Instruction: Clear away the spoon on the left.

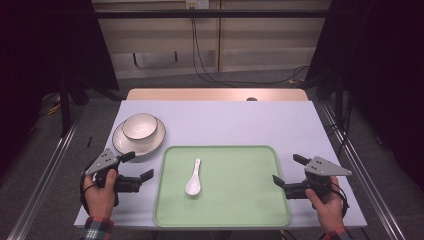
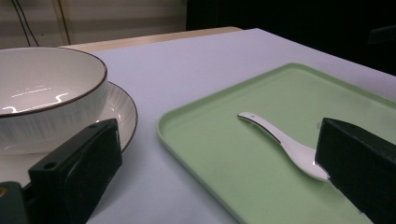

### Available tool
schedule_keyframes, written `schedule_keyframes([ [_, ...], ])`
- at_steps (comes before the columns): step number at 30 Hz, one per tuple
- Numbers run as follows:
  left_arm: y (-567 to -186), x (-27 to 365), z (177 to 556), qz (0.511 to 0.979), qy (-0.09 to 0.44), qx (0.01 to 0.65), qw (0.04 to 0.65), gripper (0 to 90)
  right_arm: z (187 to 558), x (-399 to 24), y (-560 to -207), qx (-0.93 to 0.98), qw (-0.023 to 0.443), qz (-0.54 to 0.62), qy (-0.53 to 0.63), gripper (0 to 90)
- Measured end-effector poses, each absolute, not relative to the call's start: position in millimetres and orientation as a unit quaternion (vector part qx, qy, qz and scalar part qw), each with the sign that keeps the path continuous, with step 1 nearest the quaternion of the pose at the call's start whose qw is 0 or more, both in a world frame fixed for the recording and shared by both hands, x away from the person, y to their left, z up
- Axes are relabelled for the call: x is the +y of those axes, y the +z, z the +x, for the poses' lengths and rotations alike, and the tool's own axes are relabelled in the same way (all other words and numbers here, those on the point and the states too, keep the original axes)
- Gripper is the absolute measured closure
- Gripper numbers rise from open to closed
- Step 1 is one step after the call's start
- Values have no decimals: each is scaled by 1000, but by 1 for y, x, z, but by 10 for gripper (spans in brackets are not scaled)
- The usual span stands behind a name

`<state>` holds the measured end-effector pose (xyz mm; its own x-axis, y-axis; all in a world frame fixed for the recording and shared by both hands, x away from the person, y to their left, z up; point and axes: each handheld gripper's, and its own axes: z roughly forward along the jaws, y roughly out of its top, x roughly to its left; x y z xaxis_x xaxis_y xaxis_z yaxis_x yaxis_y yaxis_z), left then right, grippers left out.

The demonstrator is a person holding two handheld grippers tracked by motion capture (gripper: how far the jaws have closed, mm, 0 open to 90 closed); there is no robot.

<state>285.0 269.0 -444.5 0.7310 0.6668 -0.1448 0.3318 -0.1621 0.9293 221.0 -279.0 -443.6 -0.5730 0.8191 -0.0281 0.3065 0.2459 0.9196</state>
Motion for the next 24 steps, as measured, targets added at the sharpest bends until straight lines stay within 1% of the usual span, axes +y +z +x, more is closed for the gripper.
schedule_keyframes([
  [4, -448, 273, 285, 749, 142, 334, 554, 11, 221, -280, -443, 741, 265, 381, 484, 9],
  [9, -449, 280, 285, 753, 144, 330, 551, 13, 221, -279, -444, 743, 263, 379, 486, 9],
  [13, -449, 282, 282, 744, 153, 339, 554, 17, 221, -281, -443, 741, 263, 381, 486, 9],
  [24, -451, 285, 281, 751, 153, 338, 546, 21, 224, -279, -445, 744, 261, 380, 483, 9],
])
